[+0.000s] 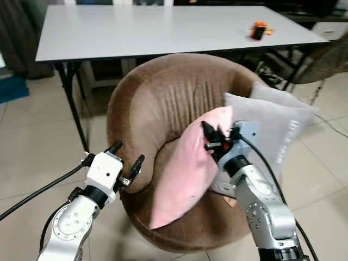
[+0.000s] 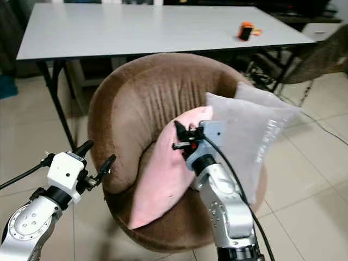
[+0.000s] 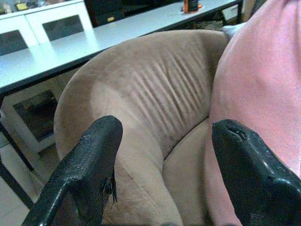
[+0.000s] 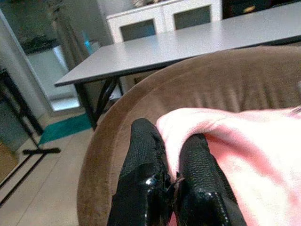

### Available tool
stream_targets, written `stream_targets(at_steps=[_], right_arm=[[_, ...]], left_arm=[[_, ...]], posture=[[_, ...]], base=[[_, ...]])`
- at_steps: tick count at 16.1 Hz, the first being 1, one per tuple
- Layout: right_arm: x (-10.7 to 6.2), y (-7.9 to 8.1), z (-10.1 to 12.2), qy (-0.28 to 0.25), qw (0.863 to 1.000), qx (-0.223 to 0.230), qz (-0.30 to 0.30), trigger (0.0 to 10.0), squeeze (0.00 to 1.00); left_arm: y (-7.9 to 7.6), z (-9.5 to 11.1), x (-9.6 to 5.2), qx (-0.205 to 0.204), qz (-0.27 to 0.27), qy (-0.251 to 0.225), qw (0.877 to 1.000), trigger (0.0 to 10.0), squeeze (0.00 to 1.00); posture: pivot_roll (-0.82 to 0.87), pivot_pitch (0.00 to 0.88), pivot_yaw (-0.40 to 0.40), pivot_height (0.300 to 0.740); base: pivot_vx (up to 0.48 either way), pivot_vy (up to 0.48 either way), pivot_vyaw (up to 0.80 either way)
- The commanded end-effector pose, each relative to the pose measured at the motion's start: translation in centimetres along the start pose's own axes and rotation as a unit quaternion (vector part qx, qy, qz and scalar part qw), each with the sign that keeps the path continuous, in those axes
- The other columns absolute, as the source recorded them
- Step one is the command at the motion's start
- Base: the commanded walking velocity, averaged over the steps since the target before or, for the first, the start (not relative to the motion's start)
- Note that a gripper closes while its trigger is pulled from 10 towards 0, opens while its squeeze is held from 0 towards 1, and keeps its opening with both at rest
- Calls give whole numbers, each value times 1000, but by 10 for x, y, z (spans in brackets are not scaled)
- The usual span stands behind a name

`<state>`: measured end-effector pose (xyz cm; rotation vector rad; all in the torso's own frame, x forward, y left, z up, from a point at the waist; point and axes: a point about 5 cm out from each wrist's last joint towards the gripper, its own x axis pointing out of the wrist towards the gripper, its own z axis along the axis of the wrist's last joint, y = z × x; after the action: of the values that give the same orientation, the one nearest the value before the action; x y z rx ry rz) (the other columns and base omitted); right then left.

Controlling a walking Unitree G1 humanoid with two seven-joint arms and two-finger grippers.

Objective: Move the pillow to the sofa from floor

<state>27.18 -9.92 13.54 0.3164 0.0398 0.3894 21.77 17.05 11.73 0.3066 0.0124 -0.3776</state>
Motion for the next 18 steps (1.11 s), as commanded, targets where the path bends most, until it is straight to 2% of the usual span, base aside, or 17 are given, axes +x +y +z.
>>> stream_targets(at_steps=[1,4,7,13,18], right_arm=[[2,3,12,-21,1000,-14,15,10000,0],[2,4,10,-11,999,-31,22,10000,0],[2,4,10,-11,1000,-20,16,10000,0],[-1,-1,7,-1,999,-34,2,10000,0],[2,0,6,5,999,-36,10,10000,0]], left_arm=[[0,1,0,1,2,-4,1000,10000,0],[1,1,-1,2,1,-4,1000,10000,0],[0,1,-1,2,0,-4,1000,10000,0],[-3,0,-1,1,-9,-4,1000,10000,0],[-10,-1,-1,0,-39,2,999,10000,0]], posture=[[51,0,-85,740],[50,0,-85,740],[49,0,-85,740],[45,0,-82,740],[47,0,-86,740]], base=[[304,0,0],[304,0,0],[305,0,533],[0,0,0],[0,0,0]])
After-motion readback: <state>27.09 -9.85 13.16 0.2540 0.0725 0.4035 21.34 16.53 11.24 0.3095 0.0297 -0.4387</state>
